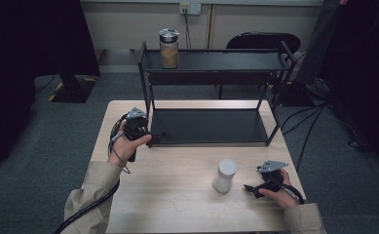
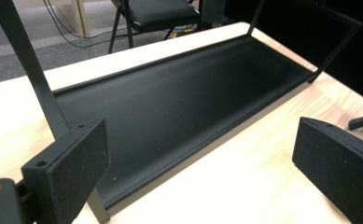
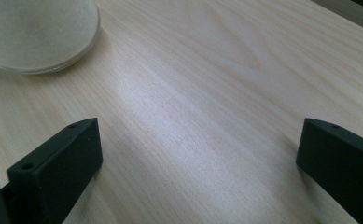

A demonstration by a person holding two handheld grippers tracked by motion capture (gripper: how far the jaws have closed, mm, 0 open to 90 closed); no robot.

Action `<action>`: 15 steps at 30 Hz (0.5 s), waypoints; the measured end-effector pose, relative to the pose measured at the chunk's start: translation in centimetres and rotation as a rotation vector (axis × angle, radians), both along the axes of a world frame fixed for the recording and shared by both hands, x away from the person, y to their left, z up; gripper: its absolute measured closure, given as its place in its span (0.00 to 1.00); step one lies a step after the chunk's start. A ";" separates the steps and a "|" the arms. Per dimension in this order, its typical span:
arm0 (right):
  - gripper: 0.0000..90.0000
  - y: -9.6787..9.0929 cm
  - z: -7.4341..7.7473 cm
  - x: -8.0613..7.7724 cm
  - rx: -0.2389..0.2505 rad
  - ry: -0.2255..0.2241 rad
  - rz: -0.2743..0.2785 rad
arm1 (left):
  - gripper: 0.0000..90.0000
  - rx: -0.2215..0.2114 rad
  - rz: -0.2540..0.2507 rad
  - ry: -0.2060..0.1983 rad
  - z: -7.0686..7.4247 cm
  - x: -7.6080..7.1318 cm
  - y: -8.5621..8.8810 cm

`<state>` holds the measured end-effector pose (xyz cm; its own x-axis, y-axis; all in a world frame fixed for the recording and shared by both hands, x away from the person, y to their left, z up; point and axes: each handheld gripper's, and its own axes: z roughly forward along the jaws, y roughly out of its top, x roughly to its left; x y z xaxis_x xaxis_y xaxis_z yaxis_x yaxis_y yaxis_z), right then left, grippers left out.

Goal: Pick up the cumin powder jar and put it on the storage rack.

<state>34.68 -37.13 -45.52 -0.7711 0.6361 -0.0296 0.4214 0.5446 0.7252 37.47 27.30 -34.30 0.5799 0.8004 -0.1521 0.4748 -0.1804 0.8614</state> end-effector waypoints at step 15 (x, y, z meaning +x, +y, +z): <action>0.00 0.0 0.0 0.0 0.000 0.000 0.000 | 0.03 0.004 -0.017 0.019 -2.7 -1.9 1.1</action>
